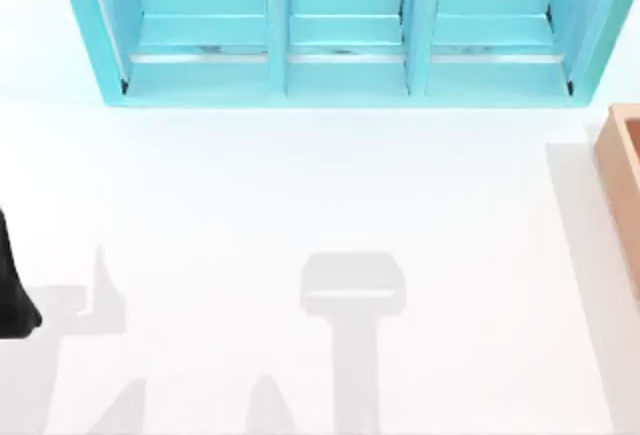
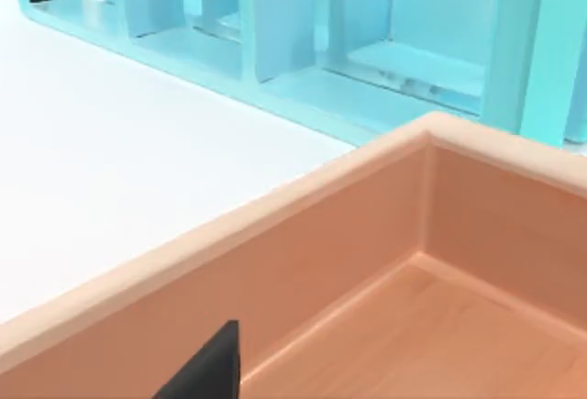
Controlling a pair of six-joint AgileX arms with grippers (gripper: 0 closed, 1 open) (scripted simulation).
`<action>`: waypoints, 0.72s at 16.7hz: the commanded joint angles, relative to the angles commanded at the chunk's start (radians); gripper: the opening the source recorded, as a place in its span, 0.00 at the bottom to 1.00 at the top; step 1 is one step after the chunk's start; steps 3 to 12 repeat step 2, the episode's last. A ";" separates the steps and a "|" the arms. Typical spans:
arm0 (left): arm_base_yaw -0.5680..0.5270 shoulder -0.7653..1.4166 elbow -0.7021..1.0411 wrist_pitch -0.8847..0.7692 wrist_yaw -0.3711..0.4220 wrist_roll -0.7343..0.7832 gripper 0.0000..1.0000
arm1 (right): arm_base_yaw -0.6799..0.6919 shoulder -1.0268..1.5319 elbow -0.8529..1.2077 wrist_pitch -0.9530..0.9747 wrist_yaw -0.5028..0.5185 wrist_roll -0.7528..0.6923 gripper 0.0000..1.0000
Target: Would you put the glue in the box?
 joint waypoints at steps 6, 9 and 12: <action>0.000 0.000 0.000 0.000 0.000 0.000 1.00 | 0.000 0.000 0.000 0.000 0.000 0.000 1.00; 0.000 0.000 0.000 0.000 0.000 0.000 1.00 | 0.000 0.000 0.000 0.000 0.000 0.000 1.00; 0.000 0.000 0.000 0.000 0.000 0.000 1.00 | 0.000 0.000 0.000 0.000 0.000 0.000 1.00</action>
